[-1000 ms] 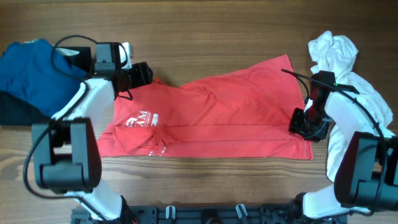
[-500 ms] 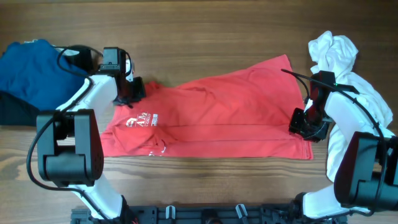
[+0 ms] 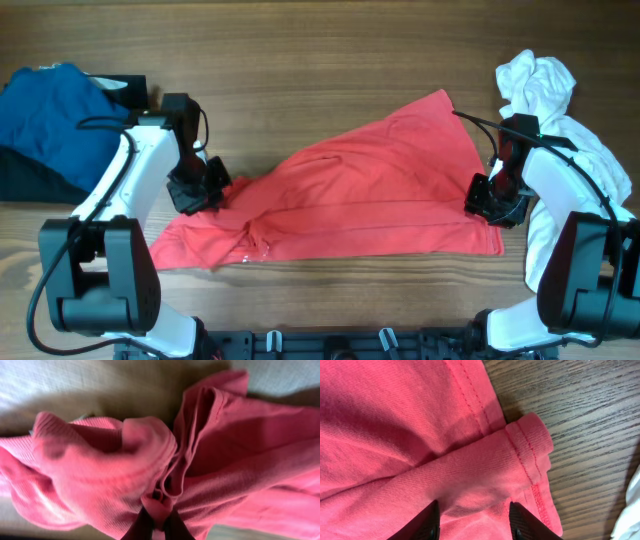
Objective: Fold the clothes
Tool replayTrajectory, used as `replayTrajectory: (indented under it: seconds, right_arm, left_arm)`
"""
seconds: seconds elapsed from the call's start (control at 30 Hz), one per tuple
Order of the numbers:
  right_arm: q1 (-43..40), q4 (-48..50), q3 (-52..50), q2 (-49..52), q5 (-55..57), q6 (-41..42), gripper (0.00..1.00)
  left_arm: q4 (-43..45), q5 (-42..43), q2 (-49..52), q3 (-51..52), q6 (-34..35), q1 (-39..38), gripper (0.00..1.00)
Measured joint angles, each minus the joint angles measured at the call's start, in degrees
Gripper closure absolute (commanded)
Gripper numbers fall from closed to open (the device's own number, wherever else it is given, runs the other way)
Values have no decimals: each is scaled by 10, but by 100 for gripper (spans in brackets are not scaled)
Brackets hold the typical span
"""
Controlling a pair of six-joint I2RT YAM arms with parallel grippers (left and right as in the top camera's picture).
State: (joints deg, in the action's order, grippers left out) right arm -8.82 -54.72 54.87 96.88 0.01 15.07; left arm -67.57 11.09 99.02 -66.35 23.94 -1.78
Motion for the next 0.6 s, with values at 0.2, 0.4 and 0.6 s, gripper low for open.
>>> replayTrajectory:
  seconds: [0.2, 0.4, 0.6]
  right_arm:
    - [0, 0, 0, 0, 0, 0, 55]
    - [0, 1, 0, 0, 0, 0, 55]
    - [0, 4, 0, 0, 0, 0, 55]
  left_arm:
    - [-70, 8, 0, 0, 4, -41, 96]
    - [-104, 7, 0, 9, 8, -62, 84]
    - [-93, 11, 0, 45, 20, -92, 96]
